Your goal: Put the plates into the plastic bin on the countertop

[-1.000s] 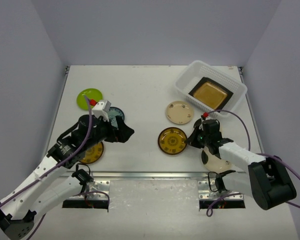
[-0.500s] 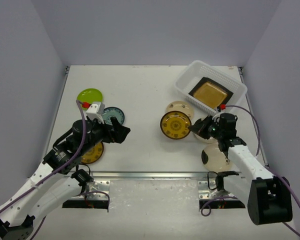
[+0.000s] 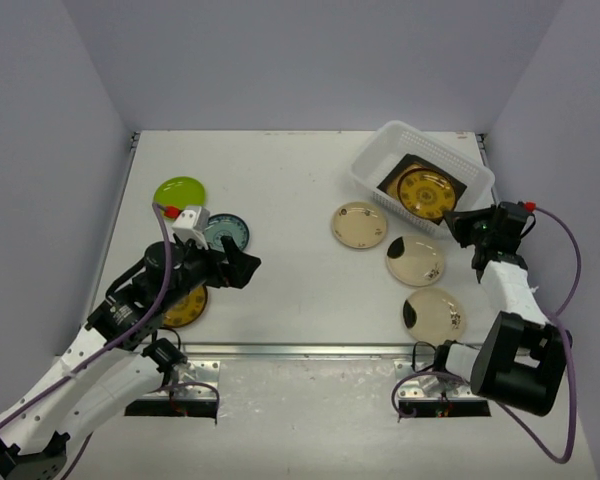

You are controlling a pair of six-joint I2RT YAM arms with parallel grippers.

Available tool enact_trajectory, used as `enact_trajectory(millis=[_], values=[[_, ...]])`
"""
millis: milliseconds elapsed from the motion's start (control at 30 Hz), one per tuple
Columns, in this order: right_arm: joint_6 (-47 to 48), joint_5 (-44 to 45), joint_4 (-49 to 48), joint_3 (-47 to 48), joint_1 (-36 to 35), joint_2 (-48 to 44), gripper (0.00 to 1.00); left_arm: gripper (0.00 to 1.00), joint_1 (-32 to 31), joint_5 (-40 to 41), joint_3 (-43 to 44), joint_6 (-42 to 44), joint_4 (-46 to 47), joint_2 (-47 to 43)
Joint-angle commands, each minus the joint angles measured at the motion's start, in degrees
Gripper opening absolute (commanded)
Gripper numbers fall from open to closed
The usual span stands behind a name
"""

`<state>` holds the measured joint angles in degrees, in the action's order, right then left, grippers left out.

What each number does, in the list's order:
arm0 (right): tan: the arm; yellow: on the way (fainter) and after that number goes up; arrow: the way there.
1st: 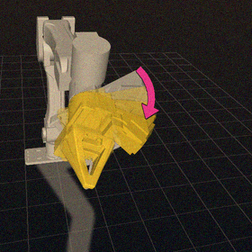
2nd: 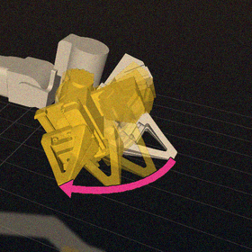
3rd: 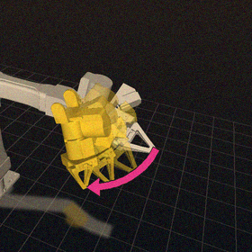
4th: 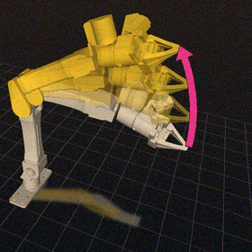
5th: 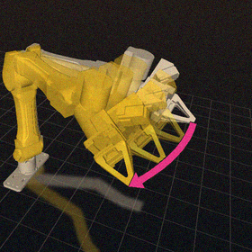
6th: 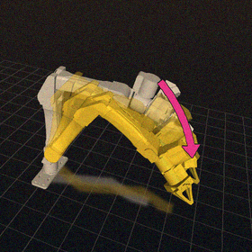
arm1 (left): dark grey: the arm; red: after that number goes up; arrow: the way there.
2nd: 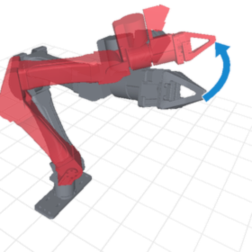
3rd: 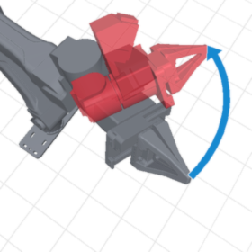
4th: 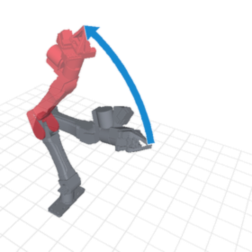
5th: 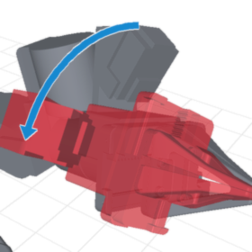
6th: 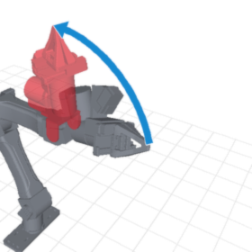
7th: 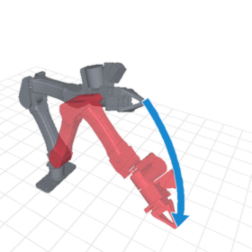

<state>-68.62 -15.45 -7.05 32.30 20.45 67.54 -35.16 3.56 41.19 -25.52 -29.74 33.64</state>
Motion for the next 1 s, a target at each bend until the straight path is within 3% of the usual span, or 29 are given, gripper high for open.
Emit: enact_trajectory(millis=[0,233,467,500,533,633,867,967], values=[[-4.51,6.72,-9.21,5.03,0.47,5.98,0.00,1.00,-0.05,-1.38,0.07,0.69,2.90,-0.34],[-4.10,9.38,-11.83,11.48,0.47,16.55,0.00,1.00,-0.09,-1.54,-0.40,0.73,3.54,-2.69],[1.12,4.39,-13.94,19.18,0.47,26.51,0.00,1.00,-0.09,-2.36,-0.32,0.89,3.55,-2.75],[1.77,3.69,-13.80,19.89,0.47,27.52,0.04,1.00,-0.09,-2.35,-0.32,0.84,3.55,-2.93],[3.00,3.11,-13.10,20.40,0.53,28.42,0.26,1.00,-0.09,-1.92,-0.39,0.75,3.55,-3.44],[3.75,2.69,-13.91,18.84,0.47,27.22,0.54,1.00,-0.09,-1.38,-0.50,0.65,3.72,-4.05],[5.60,2.88,-5.65,16.63,0.40,16.80,0.79,1.00,-0.09,-0.79,-0.03,0.03,3.26,-1.08],[8.99,1.81,-1.71,16.73,-0.11,12.14,0.87,1.00,-0.09,1.45,0.06,-4.12,3.16,1.46]])
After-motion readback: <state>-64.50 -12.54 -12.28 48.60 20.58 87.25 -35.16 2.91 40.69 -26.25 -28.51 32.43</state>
